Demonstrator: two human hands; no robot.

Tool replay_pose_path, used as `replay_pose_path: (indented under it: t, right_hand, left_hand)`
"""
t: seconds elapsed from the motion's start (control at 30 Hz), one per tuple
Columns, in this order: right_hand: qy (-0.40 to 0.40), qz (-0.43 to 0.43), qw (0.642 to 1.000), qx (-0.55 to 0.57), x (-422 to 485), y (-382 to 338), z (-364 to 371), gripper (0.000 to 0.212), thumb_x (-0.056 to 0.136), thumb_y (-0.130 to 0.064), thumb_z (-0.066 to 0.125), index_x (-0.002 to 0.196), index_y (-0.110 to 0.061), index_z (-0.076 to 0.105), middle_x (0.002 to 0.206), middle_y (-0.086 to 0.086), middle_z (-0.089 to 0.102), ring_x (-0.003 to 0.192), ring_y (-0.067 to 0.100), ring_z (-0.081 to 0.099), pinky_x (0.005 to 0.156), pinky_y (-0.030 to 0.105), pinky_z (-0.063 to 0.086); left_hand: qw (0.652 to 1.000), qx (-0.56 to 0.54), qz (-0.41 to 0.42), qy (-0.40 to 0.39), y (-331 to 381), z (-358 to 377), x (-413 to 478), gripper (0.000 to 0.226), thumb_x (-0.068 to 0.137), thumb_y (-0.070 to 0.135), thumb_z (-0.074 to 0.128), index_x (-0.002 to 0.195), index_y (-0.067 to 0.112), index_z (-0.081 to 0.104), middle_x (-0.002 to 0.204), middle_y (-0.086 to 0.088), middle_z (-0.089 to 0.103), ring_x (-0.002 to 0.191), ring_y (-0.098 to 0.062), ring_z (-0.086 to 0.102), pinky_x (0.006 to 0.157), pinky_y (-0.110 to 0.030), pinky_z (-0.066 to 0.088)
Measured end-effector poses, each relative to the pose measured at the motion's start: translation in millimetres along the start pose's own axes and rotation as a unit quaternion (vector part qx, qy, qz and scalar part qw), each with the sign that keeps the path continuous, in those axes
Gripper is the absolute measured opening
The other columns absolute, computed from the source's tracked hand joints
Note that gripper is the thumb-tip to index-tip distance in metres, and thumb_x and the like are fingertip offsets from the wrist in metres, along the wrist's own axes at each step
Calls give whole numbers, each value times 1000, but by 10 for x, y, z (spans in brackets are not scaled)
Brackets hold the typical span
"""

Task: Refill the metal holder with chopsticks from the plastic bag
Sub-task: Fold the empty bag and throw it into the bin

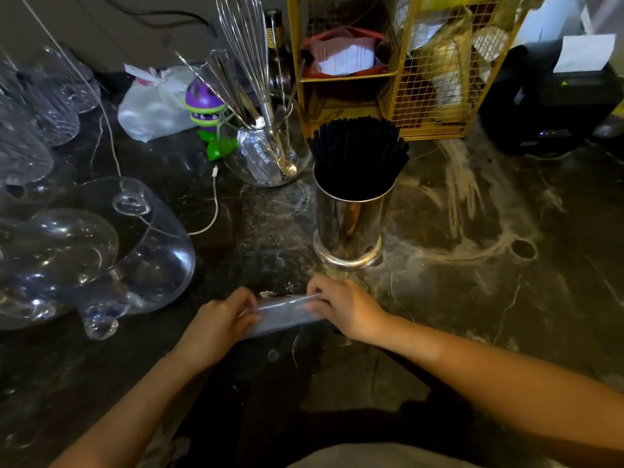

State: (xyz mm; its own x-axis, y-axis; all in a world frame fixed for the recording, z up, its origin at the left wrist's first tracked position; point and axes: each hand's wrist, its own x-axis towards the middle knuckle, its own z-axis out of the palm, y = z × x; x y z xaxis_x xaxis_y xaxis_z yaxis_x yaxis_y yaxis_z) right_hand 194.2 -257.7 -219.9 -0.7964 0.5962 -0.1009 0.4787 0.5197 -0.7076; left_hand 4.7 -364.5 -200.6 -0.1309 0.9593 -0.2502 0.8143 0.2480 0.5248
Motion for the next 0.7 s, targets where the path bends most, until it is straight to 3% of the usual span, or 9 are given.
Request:
replay_pose_path:
  t: [0.07,0.2,0.33,0.43,0.5,0.6,0.7]
  right_hand:
    - [4,40,999,5,65,-29,0,14,87,-22,53,96,-12,49,86,11,63,76,22,60,68,36,48]
    - [-20,105,994,18,167,-63,-14,36,81,-20,62,112,-12,45,95,13,66,81,23,61,73,38,51]
    - [-52,124,991,5,221,-72,-39,47,78,-17,67,119,-8,45,101,11,62,84,21,56,66,29,44]
    - [-58,126,988,-61,239,-75,-30,48,76,-23,69,118,-11,50,120,11,57,106,26,56,87,36,48]
    - [-58,129,987,-82,231,-98,-31,44,76,-24,68,116,-12,53,118,9,60,109,26,56,91,39,48]
    - [-62,128,986,-88,205,-135,-43,39,76,-24,68,111,-10,58,111,8,64,104,24,58,87,36,47]
    - [-74,131,985,-89,181,-134,-20,30,75,-25,69,100,-9,66,105,8,68,99,23,60,84,34,47]
  left_hand:
    - [998,-50,-30,8,1,-18,41,20,79,20,61,95,20,48,75,-7,66,67,-16,63,63,-29,49]
    - [996,-54,-74,10,-48,-21,156,44,70,24,71,107,19,48,64,-5,58,58,-14,55,54,-21,40]
    - [999,22,-39,-5,-127,-35,239,63,64,32,75,119,19,47,92,5,46,81,-12,49,74,-24,41]
    - [999,28,18,-23,-147,-46,293,65,62,30,77,120,17,50,107,2,47,99,-14,48,91,-28,41]
    - [997,36,40,-47,-141,-61,326,56,63,26,77,114,18,54,103,3,50,97,-12,49,91,-26,42]
    - [995,14,49,-83,-107,-93,372,36,64,19,77,90,33,57,91,4,56,82,-6,55,74,-17,44]
    - [991,-1,46,-126,-91,-112,421,40,63,15,76,74,43,51,81,10,61,76,-2,58,69,-15,44]
